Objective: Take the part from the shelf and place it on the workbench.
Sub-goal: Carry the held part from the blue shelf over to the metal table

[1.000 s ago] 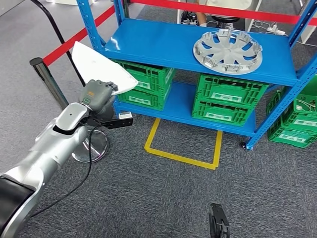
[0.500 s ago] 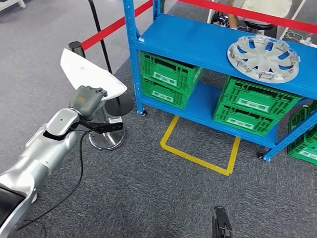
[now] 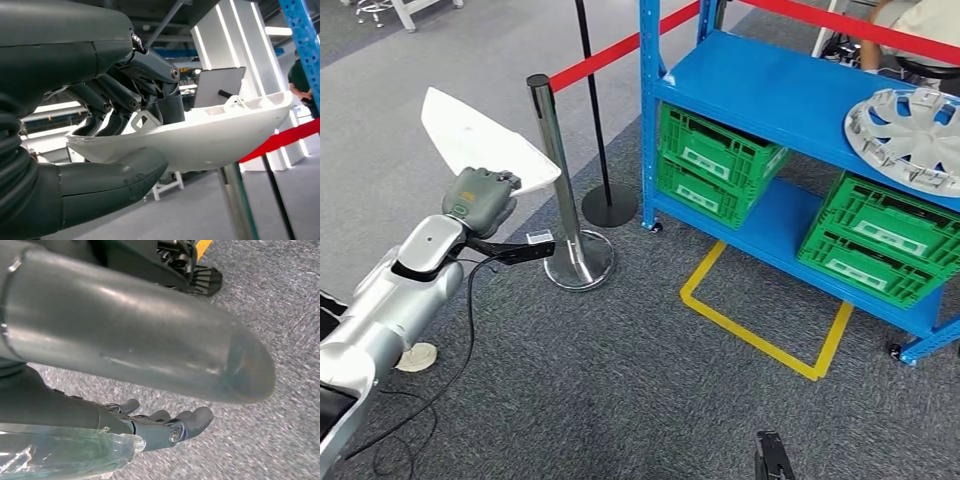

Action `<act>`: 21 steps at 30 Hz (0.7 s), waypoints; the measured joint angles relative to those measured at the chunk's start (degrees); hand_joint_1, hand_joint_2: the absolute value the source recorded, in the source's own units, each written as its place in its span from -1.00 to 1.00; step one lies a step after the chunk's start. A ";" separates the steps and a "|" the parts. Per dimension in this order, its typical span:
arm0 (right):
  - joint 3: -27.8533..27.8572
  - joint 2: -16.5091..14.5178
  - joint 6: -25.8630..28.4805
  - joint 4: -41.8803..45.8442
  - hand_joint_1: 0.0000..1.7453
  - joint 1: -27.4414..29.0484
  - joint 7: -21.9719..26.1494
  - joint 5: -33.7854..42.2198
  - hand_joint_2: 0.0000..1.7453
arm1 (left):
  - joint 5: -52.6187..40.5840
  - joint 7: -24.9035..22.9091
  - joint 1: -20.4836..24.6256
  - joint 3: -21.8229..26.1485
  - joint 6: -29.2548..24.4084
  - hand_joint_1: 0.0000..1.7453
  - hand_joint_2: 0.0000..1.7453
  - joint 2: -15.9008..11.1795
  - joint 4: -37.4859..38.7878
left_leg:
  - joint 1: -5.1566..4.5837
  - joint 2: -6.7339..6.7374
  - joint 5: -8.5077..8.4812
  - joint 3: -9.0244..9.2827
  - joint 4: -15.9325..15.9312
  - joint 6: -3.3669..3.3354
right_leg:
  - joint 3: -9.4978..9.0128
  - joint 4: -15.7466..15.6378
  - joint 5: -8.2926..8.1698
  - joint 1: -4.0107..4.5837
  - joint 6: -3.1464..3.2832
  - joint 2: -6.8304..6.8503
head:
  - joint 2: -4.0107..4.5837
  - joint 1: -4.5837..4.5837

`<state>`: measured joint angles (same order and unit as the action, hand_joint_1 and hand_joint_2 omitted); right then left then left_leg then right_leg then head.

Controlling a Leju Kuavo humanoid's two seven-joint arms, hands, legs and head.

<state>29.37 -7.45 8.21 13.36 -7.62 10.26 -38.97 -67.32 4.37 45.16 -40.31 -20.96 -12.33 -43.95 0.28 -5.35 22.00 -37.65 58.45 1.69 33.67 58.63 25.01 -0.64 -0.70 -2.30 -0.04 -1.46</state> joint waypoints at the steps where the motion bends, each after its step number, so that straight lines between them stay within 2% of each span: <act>1: -0.02 -0.01 -0.08 0.00 -1.00 0.08 -0.07 -0.15 -1.00 | 0.05 -0.17 -0.40 0.20 -0.04 0.94 1.00 -0.71 -0.64 | -0.08 1.56 1.50 -1.08 2.35 0.25 | -0.03 -0.18 -0.14 -0.08 0.25 0.60 | 0.00 -0.20; 2: -0.02 0.00 -0.10 0.00 -1.00 0.30 -0.23 -0.26 -1.00 | 0.19 -0.34 -0.92 0.43 -0.08 0.94 1.00 -1.46 -1.39 | -0.16 3.08 3.40 -2.65 5.88 0.55 | -0.01 -0.22 -0.17 -0.01 0.38 1.22 | 0.00 -0.43; 3: -0.02 0.01 -0.10 -0.01 -1.00 0.61 -0.49 -0.37 -1.00 | 0.41 -0.43 -1.62 0.71 -0.09 0.94 1.00 -2.26 -2.23 | -0.07 3.93 5.17 -4.41 9.80 0.82 | 0.02 -0.23 -0.17 0.02 0.46 1.93 | 0.00 -0.54; 4: -0.02 0.01 -0.08 -0.02 -1.00 0.96 -0.80 -0.47 -1.00 | 0.70 -0.49 -2.50 1.02 -0.04 0.94 1.00 -3.12 -3.17 | 0.06 4.31 6.25 -5.73 12.86 1.03 | 0.03 -0.23 -0.15 0.03 0.51 2.66 | 0.00 -0.53; 5: -0.02 0.01 -0.04 -0.02 -1.00 1.27 -1.14 -0.57 -1.00 | 1.08 -0.52 -3.49 1.37 0.06 0.94 1.00 -4.00 -4.22 | 0.19 4.51 6.40 -6.26 14.27 1.19 | 0.05 -0.22 -0.14 0.03 0.52 3.40 | 0.00 -0.56; 6: -0.03 0.01 -0.01 -0.03 -1.00 1.52 -1.42 -0.67 -1.00 | 1.50 -0.55 -4.39 1.79 0.22 0.94 1.00 -4.86 -5.30 | 0.33 4.71 5.51 -5.65 13.38 1.30 | 0.06 -0.22 -0.12 0.02 0.51 4.11 | 0.00 -0.56; 7: -0.04 0.00 0.01 -0.04 -1.00 1.69 -1.61 -0.75 -1.00 | 1.93 -0.56 -5.10 2.27 0.42 0.94 1.00 -5.71 -6.41 | 0.42 5.21 3.97 -4.03 10.57 1.37 | 0.06 -0.21 -0.08 0.02 0.45 4.80 | 0.00 -0.56; 9: -0.05 0.02 0.03 -0.05 -1.00 1.85 -1.76 -0.90 -1.00 | 2.66 -0.56 -5.83 3.47 0.91 0.94 1.00 -7.21 -8.70 | 0.32 8.22 1.15 0.20 3.04 1.30 | 0.11 -0.03 0.14 0.36 0.10 6.10 | 0.00 -0.66; 11: -0.05 0.04 0.03 -0.05 -1.00 1.87 -1.78 -1.00 -1.00 | 3.10 -0.56 -6.16 4.51 1.36 0.94 1.00 -8.33 -10.60 | 0.04 9.99 0.32 2.20 -1.00 0.67 | 0.09 0.12 0.43 0.89 -0.42 7.41 | 0.00 -0.57; 13: -0.07 0.03 0.02 -0.05 -1.00 1.86 -1.80 -1.04 -1.00 | 3.31 -0.49 -6.78 5.16 1.63 0.94 1.00 -9.31 -11.78 | -0.14 8.63 0.27 2.04 -1.42 -0.27 | -0.15 0.05 0.64 0.94 -0.88 8.82 | 0.00 -0.39; 14: -0.08 0.02 0.02 -0.05 -1.00 1.83 -1.79 -1.04 -1.00 | 3.40 -0.44 -7.10 5.43 1.74 0.94 1.00 -9.75 -12.31 | -0.13 7.95 0.15 1.97 -1.48 -0.67 | -0.04 0.36 1.05 0.78 -1.16 8.54 | 0.00 -0.37; 15: -0.10 0.01 0.02 -0.05 -1.00 1.81 -1.76 -1.05 -1.00 | 3.52 -0.40 -7.33 5.76 1.85 0.94 1.00 -10.21 -12.87 | -0.06 7.26 0.00 1.91 -1.54 -1.09 | 0.42 1.52 1.93 0.61 -1.40 7.49 | 0.00 -0.28; 16: -0.12 0.00 0.03 -0.05 -1.00 1.80 -1.73 -1.07 -1.00 | 3.67 -0.39 -7.47 6.09 1.98 0.94 1.00 -10.56 -13.52 | 0.04 6.58 -0.14 1.88 -1.60 -1.45 | 1.47 3.98 3.42 0.49 -1.59 5.94 | 0.00 -0.17; 17: -0.12 0.00 0.05 -0.05 -1.00 1.81 -1.69 -1.08 -1.00 | 3.92 -0.39 -7.60 6.44 2.11 0.94 1.00 -10.85 -14.16 | 0.11 5.90 -0.21 1.84 -1.60 -1.71 | 3.12 7.63 5.35 0.42 -1.69 4.15 | 0.00 -0.01; 18: -0.12 0.00 0.09 -0.06 -1.00 1.83 -1.67 -1.09 -1.00 | 4.20 -0.38 -7.76 6.80 2.25 0.94 1.00 -11.20 -14.70 | 0.09 5.20 -0.24 1.81 -1.59 -1.87 | 5.00 11.82 7.22 0.44 -1.67 3.10 | 0.00 0.07; 19: -0.12 0.00 0.16 -0.07 -1.00 1.84 -1.67 -1.06 -1.00 | 4.53 -0.30 -8.00 7.14 2.40 0.94 1.00 -11.62 -15.20 | 0.05 4.44 -0.27 1.79 -1.57 -1.96 | 6.75 15.42 8.50 0.48 -1.63 2.62 | 0.00 0.12; 20: -0.12 0.00 0.25 -0.07 -1.00 1.80 -1.68 -0.98 -1.00 | 4.89 -0.17 -8.25 7.48 2.57 0.94 1.00 -12.17 -15.61 | 0.00 3.67 -0.29 1.78 -1.56 -1.97 | 7.74 17.21 8.69 0.51 -1.55 2.43 | 0.00 0.12; 21: -0.12 0.00 0.34 -0.07 -1.00 1.72 -1.69 -0.87 -1.00 | 5.19 0.02 -8.44 7.87 2.71 0.94 1.00 -12.81 -15.95 | -0.02 2.89 -0.31 1.78 -1.54 -1.94 | 7.67 16.68 7.74 0.52 -1.41 2.30 | 0.00 0.11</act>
<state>29.24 -7.45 8.56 13.29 -5.90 8.57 -39.83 -62.13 4.39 36.72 -32.44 -18.25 -25.15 -59.90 0.26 -2.46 21.68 -35.87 56.91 -0.26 41.34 75.32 32.75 -0.12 -2.11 0.00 -0.04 -1.35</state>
